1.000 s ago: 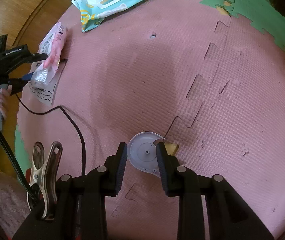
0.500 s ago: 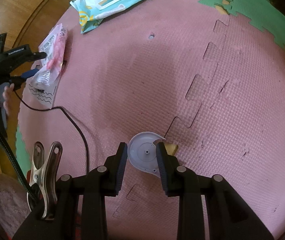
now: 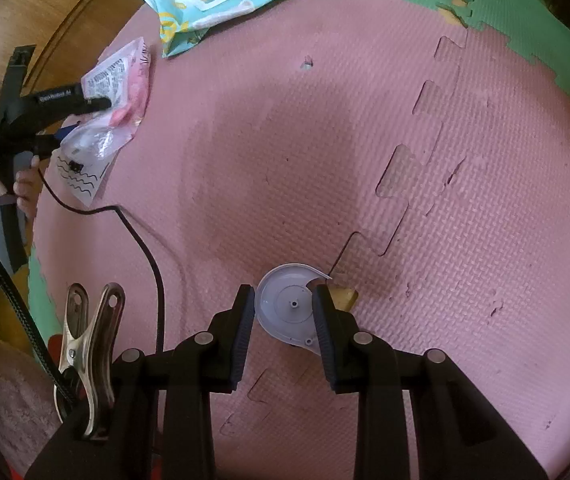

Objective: Collect trash
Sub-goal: 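Close the left tool on the pink-white package and lift it while the right tool holds the disc, then carry the package and the disc in both tools over the red bucket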

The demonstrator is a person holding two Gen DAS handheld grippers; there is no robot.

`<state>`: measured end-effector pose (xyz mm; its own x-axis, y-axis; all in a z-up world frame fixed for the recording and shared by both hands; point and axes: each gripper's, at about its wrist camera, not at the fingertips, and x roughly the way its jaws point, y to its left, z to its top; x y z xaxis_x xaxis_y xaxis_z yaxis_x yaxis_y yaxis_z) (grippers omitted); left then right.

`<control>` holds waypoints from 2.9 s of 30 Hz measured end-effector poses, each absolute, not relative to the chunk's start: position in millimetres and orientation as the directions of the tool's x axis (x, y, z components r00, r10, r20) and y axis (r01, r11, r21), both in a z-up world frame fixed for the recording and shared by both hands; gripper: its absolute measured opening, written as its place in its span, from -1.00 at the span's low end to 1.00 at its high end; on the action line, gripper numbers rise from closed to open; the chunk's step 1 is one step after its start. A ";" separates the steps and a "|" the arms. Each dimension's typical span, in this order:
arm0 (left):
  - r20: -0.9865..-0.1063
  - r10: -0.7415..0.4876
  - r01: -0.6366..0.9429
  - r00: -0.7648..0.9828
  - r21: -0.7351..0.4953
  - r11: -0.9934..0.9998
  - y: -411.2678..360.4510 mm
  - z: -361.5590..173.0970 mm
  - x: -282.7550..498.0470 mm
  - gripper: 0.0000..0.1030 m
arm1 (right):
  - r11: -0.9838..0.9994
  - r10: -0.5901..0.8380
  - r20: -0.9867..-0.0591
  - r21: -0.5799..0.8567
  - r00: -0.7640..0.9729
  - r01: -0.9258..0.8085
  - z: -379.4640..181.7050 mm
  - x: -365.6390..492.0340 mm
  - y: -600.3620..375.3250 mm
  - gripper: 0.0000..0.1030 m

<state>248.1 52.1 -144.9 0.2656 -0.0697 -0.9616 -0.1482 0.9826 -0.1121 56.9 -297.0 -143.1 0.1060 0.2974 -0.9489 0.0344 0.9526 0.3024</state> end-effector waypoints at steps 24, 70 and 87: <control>-0.851 -0.274 -0.040 0.447 -0.325 0.945 26.2 -40.8 186.1 -0.94 | 0.939 0.309 -0.908 0.338 0.282 0.060 -95.9 34.5 -299.9 -0.41; -0.561 -0.594 0.530 0.577 -0.296 0.795 -214.2 193.2 33.1 -0.94 | 0.944 0.233 -0.668 0.330 0.707 0.001 118.5 -82.4 -412.8 -0.41; -0.550 -0.662 0.678 0.509 -0.218 0.702 -352.7 213.5 22.3 -0.94 | 0.948 0.068 -0.634 0.282 0.771 0.148 148.6 -107.1 -504.2 -0.41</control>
